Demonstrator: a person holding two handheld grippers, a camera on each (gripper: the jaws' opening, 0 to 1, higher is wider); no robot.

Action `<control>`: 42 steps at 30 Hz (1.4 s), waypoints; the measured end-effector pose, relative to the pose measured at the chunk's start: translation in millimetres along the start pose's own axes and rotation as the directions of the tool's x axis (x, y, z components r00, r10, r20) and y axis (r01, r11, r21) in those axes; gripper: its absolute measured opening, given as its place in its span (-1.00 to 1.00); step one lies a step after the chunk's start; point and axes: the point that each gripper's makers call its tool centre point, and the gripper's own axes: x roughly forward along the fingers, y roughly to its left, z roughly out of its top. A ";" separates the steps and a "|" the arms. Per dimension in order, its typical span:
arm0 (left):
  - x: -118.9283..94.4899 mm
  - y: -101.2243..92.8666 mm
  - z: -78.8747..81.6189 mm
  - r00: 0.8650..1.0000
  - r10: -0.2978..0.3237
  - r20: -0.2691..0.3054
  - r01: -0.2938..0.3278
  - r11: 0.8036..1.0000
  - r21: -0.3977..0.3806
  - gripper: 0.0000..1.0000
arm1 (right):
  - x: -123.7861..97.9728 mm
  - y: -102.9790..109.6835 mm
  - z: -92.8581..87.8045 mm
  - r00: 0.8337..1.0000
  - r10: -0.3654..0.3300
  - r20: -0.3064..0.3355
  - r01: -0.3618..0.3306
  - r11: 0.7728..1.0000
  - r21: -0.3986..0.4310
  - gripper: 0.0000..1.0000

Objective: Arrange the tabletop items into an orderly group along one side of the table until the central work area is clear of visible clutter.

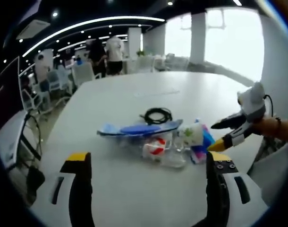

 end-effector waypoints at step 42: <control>-2.0 -0.7 0.6 1.000 -0.004 0.000 0.004 1.000 0.018 0.89 | -35.4 -62.7 6.0 0.975 -0.224 0.000 0.220 0.958 -0.185 -0.98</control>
